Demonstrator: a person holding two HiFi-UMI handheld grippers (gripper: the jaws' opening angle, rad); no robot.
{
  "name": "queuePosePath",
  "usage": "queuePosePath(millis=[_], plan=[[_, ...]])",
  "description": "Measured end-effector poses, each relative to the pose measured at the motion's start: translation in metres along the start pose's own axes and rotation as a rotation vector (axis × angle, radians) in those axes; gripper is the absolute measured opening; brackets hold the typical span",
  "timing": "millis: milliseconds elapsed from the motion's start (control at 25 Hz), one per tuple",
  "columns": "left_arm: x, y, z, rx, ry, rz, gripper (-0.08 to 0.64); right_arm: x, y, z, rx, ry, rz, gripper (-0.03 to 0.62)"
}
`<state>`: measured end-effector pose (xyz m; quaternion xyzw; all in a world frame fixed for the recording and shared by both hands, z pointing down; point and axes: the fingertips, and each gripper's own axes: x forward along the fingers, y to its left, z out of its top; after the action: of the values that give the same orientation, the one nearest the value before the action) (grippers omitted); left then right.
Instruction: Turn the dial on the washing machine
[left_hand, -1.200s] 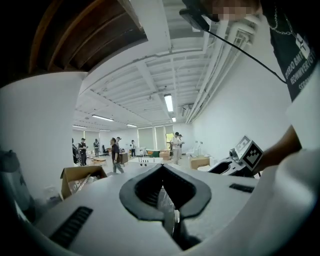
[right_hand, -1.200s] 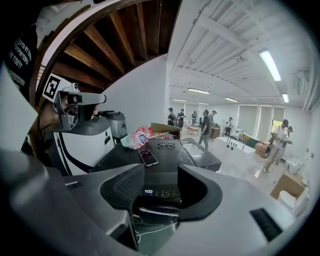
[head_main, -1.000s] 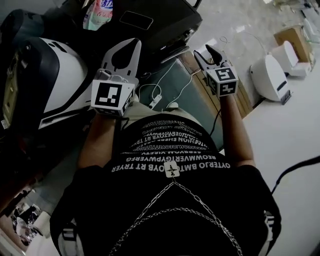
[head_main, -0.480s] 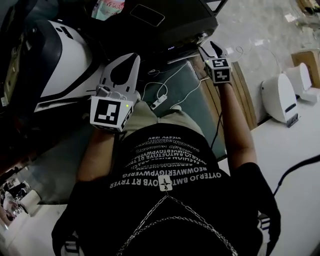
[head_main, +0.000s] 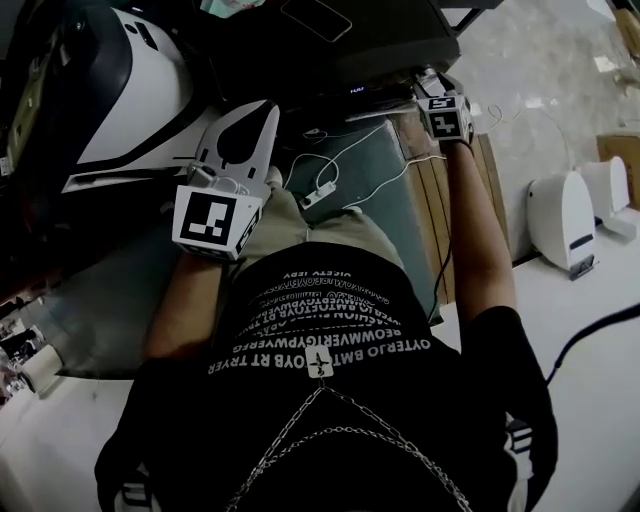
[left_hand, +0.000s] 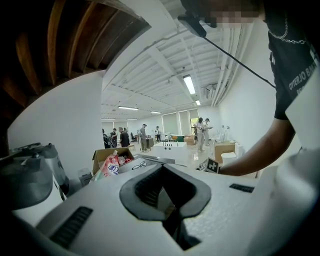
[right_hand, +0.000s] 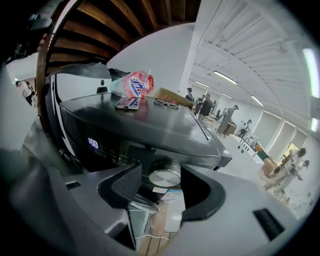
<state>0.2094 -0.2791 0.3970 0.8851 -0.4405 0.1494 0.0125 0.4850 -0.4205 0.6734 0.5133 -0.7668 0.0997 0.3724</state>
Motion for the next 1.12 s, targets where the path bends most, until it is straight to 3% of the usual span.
queuePosePath(millis=[280,560,840,1120], plan=[[0.003,0.0,-0.006,-0.004,0.008,0.025,0.006,0.025,0.005,-0.007,-0.132,0.05,0.025,0.247],[0.009,0.001,-0.013,-0.007,0.029,0.029,0.006,0.034,-0.005,-0.021,-0.103,0.086,0.029,0.247],[0.008,0.004,-0.011,0.004,0.029,0.032,0.006,0.021,0.013,-0.004,-0.158,0.027,0.042,0.249],[0.005,0.006,-0.012,-0.005,0.033,0.029,0.006,0.029,0.004,-0.015,-0.177,0.092,0.019,0.261]])
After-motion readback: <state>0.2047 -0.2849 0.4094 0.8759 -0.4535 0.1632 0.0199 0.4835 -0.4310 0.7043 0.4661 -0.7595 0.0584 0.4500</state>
